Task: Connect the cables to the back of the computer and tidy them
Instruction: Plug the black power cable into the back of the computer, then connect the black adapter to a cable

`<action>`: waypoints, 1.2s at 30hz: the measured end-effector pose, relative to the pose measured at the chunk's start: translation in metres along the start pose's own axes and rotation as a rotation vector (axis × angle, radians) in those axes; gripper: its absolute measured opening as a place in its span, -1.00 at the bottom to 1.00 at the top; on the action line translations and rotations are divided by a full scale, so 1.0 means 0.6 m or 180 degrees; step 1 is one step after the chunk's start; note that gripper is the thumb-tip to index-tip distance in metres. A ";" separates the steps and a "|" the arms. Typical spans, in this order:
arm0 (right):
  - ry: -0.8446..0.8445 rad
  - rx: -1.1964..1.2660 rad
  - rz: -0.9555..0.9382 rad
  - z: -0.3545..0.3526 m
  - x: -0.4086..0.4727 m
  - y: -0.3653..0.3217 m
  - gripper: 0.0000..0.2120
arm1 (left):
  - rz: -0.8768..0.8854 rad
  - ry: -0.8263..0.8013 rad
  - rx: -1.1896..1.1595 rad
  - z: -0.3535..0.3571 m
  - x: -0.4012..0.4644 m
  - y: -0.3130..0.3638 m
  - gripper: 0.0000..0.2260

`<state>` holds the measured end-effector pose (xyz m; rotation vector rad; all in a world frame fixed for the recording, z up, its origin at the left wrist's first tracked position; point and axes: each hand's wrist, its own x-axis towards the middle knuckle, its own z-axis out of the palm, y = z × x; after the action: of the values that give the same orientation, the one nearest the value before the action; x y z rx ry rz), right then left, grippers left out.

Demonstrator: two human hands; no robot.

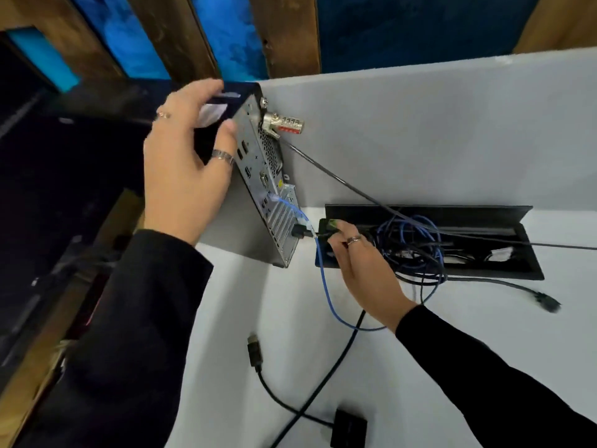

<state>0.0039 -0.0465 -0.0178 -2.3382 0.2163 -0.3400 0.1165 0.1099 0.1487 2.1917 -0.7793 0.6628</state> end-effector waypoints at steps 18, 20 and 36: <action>-0.0892 -0.0298 -0.0645 0.031 -0.274 0.043 -0.84 | -0.3483 -0.1869 -0.0497 0.048 -0.436 -0.081 -0.58; -0.1032 -0.0530 -0.0881 0.037 -0.280 0.048 -0.81 | -0.3536 -0.1940 -0.0430 0.056 -0.443 -0.083 -0.55; -0.1872 -0.1791 -0.1647 0.120 -0.263 0.010 -0.77 | -0.3308 -0.2022 0.0372 0.082 -0.450 -0.104 -0.70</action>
<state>-0.1244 0.0372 -0.0993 -2.9065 -0.6673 0.2106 -0.0149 0.1976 -0.0844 2.5138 0.2023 -0.5338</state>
